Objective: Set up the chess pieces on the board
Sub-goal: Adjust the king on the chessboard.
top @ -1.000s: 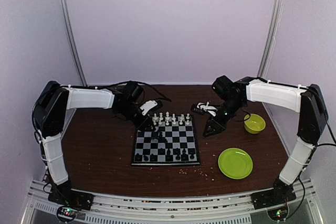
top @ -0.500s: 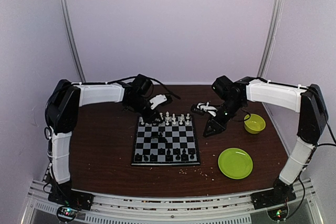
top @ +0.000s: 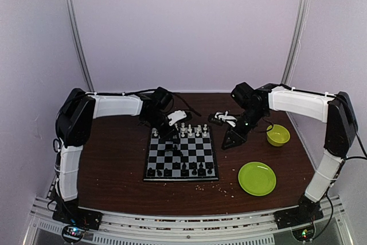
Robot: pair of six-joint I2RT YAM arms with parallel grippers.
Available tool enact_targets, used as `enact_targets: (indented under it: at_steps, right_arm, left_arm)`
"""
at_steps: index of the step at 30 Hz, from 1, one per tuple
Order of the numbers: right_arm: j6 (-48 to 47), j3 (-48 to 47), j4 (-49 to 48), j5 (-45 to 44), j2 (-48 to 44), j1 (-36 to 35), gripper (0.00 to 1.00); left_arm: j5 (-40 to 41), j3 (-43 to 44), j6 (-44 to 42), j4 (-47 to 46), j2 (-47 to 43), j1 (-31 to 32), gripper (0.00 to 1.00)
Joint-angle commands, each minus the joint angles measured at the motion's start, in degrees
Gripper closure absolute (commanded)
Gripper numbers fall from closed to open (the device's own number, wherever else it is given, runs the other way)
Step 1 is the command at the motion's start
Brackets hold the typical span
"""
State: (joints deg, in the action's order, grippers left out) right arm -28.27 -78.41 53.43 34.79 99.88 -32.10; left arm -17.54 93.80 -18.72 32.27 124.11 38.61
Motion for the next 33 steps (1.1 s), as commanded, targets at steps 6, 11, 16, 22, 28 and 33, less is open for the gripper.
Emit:
enact_targets:
  at_steps: [6,11,16,22,28,33]
  right_arm:
    - [-0.5,-1.5,1.0,0.9,0.7,0.3,0.76]
    - [-0.5,-1.5,1.1,1.0,0.9,0.3,0.76]
    - [-0.5,-1.6,1.2,1.0,1.0,0.3,0.76]
    - [-0.6,-1.7,1.4,1.2,1.4,0.3,0.76]
    - [-0.6,-1.7,1.5,1.2,1.4,0.3,0.76]
    - [-0.7,-1.8,1.7,1.2,1.5,0.3,0.76]
  left_arm:
    - [-0.4,-0.1,0.6,-1.9,1.3,1.3,0.59]
    - [-1.3,1.0,0.4,-1.8,2.3,1.8,0.59]
    - [-2.0,1.5,-0.8,0.7,2.5,1.9,0.6]
    - [-1.7,1.1,-3.0,4.9,2.3,1.8,0.6]
    - [-2.0,-1.3,-4.6,5.7,1.1,1.8,0.6]
    - [-0.4,-1.8,-5.9,7.3,0.7,1.8,0.6]
